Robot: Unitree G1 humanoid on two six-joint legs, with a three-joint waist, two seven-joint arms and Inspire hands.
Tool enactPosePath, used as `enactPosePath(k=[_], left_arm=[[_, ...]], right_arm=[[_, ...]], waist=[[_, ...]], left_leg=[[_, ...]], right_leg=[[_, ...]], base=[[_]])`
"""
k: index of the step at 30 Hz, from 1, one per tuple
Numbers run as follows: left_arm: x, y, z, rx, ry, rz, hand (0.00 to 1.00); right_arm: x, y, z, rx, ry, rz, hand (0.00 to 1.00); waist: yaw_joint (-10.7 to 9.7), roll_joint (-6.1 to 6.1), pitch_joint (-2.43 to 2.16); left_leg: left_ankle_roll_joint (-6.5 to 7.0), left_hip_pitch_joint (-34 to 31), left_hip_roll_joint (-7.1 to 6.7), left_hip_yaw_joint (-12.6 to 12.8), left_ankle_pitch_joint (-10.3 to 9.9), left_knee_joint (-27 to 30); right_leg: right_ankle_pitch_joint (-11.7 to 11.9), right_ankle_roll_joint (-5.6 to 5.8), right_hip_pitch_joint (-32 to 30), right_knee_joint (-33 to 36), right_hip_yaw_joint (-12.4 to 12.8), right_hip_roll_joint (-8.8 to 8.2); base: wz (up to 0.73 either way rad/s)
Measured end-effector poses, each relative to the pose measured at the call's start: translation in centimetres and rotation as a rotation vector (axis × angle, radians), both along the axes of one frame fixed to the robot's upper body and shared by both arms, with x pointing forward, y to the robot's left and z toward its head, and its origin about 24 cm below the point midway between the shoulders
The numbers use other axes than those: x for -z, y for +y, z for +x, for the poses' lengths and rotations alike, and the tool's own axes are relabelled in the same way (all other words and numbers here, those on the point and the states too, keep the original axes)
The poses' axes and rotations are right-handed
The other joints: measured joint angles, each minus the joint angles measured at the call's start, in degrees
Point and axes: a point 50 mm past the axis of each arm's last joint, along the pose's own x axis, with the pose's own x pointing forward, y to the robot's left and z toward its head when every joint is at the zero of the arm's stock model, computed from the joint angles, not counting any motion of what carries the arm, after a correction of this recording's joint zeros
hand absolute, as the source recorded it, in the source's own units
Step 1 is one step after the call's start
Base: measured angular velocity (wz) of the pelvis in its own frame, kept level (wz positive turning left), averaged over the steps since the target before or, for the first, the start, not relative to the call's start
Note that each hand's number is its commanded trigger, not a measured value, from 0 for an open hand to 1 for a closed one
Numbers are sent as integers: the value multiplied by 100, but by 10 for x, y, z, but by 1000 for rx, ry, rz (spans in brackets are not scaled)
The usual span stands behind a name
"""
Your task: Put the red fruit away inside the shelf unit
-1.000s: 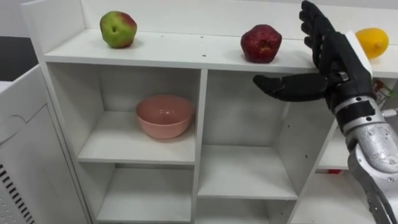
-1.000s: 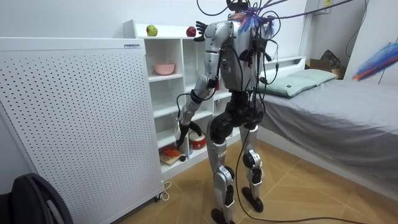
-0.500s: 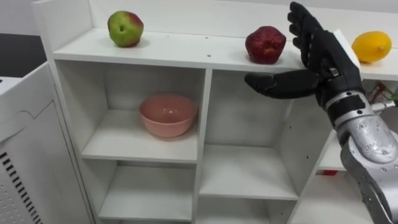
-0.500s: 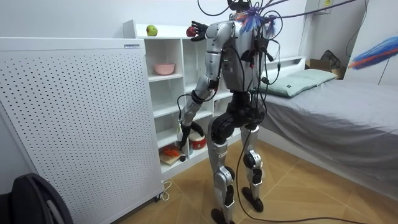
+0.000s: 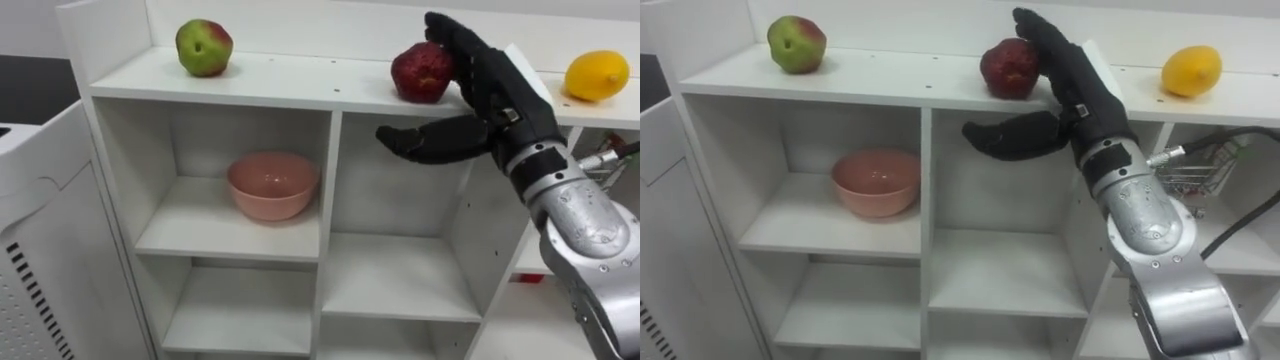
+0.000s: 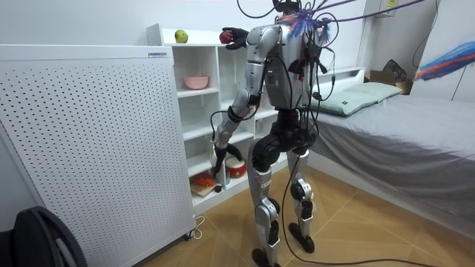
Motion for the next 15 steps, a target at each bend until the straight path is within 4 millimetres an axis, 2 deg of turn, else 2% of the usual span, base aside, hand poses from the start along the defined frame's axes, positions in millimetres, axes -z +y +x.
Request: enactPosePath(k=[15], left_arm=[[-2,1,5,20,0,9,0]], right_arm=[[-10,7,-1,-11,-39,-4,100]], waist=[[-5,6,-7]], left_leg=[[0,45,-2,-13,0,-40]], right_leg=[[0,0,45,-16,0,0]], base=[[0]])
